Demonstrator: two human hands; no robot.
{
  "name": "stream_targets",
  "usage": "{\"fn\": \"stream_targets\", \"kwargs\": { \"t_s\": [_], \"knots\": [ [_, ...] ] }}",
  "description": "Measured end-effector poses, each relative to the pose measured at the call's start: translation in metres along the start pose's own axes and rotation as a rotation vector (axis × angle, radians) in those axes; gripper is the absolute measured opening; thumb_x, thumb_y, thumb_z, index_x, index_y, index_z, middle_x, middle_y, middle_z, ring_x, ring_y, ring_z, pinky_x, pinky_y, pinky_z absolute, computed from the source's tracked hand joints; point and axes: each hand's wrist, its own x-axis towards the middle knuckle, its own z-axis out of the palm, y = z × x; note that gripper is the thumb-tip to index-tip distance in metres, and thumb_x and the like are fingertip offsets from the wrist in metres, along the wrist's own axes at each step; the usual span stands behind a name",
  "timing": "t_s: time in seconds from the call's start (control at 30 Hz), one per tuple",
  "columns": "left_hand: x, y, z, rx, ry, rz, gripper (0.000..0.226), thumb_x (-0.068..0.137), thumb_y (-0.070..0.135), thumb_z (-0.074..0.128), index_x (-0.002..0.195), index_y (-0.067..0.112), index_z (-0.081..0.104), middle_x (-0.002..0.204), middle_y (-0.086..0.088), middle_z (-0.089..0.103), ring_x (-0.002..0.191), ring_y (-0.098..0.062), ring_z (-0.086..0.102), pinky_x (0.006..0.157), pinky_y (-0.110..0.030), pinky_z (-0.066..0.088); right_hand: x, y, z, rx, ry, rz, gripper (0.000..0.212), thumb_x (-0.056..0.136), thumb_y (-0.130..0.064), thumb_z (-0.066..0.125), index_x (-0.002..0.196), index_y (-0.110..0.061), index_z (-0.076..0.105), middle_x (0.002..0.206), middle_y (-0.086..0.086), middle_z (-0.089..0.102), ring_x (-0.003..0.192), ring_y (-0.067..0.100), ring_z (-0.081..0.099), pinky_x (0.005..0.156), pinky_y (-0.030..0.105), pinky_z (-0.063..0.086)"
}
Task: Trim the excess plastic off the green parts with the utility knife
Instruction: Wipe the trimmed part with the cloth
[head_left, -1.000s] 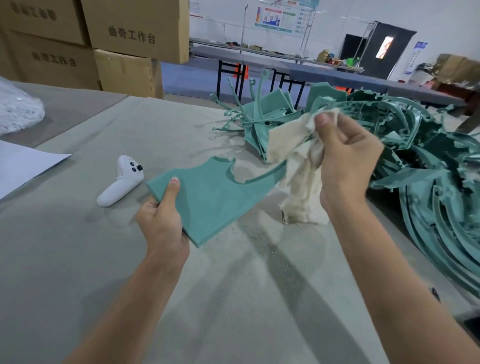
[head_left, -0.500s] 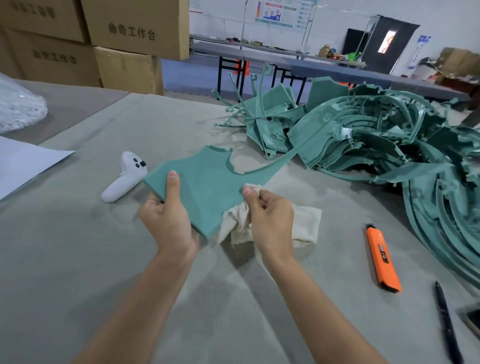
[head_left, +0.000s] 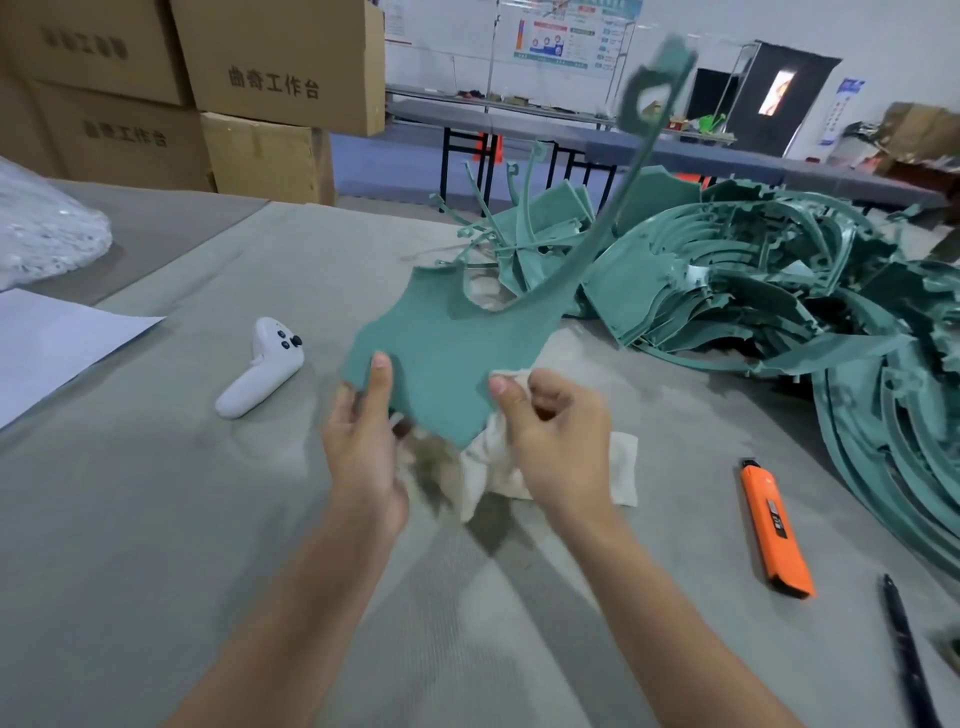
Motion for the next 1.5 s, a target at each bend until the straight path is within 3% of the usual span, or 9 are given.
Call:
{"fn": "stream_targets", "kwargs": {
  "t_s": [0.13,0.27,0.37,0.47,0.67,1.17,1.27,1.37,1.5],
  "knots": [
    [0.002,0.012,-0.003,0.381,0.074,0.473,0.106,0.069,0.05,0.078,0.147,0.029,0.01,0.153,0.0,0.024,0.14,-0.011,0.029,0.116,-0.032,0.026,0.036,-0.04,-0.034,-0.451,-0.205,-0.347,0.059,0.088,-0.019,0.074,0.054,-0.026,0.026,0.047,-0.009,0.024,0.047,0.012,0.029,0.048,0.021,0.023],
    [-0.004,0.016,-0.003,0.638,-0.11,0.86,0.053,0.071,0.051,0.071,0.115,0.033,0.049,0.115,0.01,0.058,0.116,-0.02,0.053,0.105,-0.045,0.039,0.049,-0.058,-0.042,-0.699,-0.477,-0.47,0.05,0.09,-0.019,0.07,0.057,-0.023,0.034,0.046,-0.008,0.03,0.046,0.013,0.032,0.053,0.034,0.024],
    [-0.008,0.024,-0.002,0.497,-0.193,0.829,0.014,0.078,0.043,0.067,0.084,0.035,0.058,0.078,0.021,0.064,0.079,-0.001,0.061,0.078,-0.023,0.047,0.048,-0.059,-0.039,-0.703,-0.569,-0.503,0.041,0.092,-0.015,0.069,0.06,-0.014,0.042,0.046,-0.012,0.03,0.045,0.01,0.033,0.055,0.033,0.019],
    [-0.007,0.032,-0.005,0.541,-0.276,0.836,0.01,0.075,0.038,0.071,0.074,0.039,0.061,0.07,0.025,0.065,0.066,0.005,0.059,0.065,-0.008,0.042,0.047,-0.056,-0.04,-0.725,-0.624,-0.483,0.037,0.092,-0.02,0.068,0.064,-0.012,0.047,0.049,-0.011,0.034,0.049,0.009,0.034,0.056,0.037,0.024],
    [-0.004,0.028,-0.007,0.643,-0.359,0.835,0.021,0.075,0.024,0.081,0.071,0.038,0.066,0.071,0.03,0.068,0.067,0.004,0.066,0.062,-0.009,0.047,0.05,-0.055,-0.041,-0.783,-0.66,-0.498,0.029,0.095,-0.016,0.062,0.07,-0.016,0.046,0.061,0.0,0.048,0.064,0.024,0.046,0.065,0.045,0.044],
    [-0.002,0.016,-0.003,0.286,-0.334,0.489,0.013,0.084,0.018,0.069,0.072,0.022,0.069,0.071,0.01,0.073,0.069,-0.003,0.066,0.066,-0.017,0.052,0.054,-0.048,-0.041,-0.818,-0.588,-0.447,0.037,0.101,-0.03,0.053,0.068,-0.015,0.045,0.06,0.002,0.044,0.064,0.028,0.042,0.065,0.048,0.041],
    [-0.009,0.004,0.002,0.504,-0.392,0.549,0.019,0.084,0.017,0.071,0.067,0.02,0.066,0.062,0.001,0.068,0.059,-0.003,0.057,0.057,-0.016,0.046,0.044,-0.051,-0.031,-0.818,-0.53,-0.566,0.031,0.101,-0.031,0.051,0.075,-0.014,0.056,0.064,0.001,0.048,0.068,0.033,0.051,0.062,0.043,0.037],
    [-0.012,-0.001,0.003,0.574,-0.393,0.539,0.04,0.078,0.018,0.063,0.046,0.025,0.04,0.042,0.01,0.038,0.044,-0.001,0.03,0.044,-0.013,0.023,0.036,-0.063,-0.009,-0.659,-0.475,-0.71,0.029,0.099,-0.028,0.05,0.094,-0.009,0.07,0.068,0.01,0.061,0.072,0.038,0.057,0.063,0.044,0.042],
    [-0.013,0.003,-0.003,0.459,-0.458,0.577,0.026,0.072,0.018,0.055,0.048,0.017,0.044,0.047,0.008,0.039,0.048,-0.005,0.028,0.043,-0.021,0.02,0.025,-0.075,0.015,-0.461,-0.493,-0.853,0.027,0.096,-0.015,0.056,0.116,-0.005,0.071,0.086,0.012,0.074,0.081,0.036,0.067,0.07,0.046,0.05]
  ]
}}
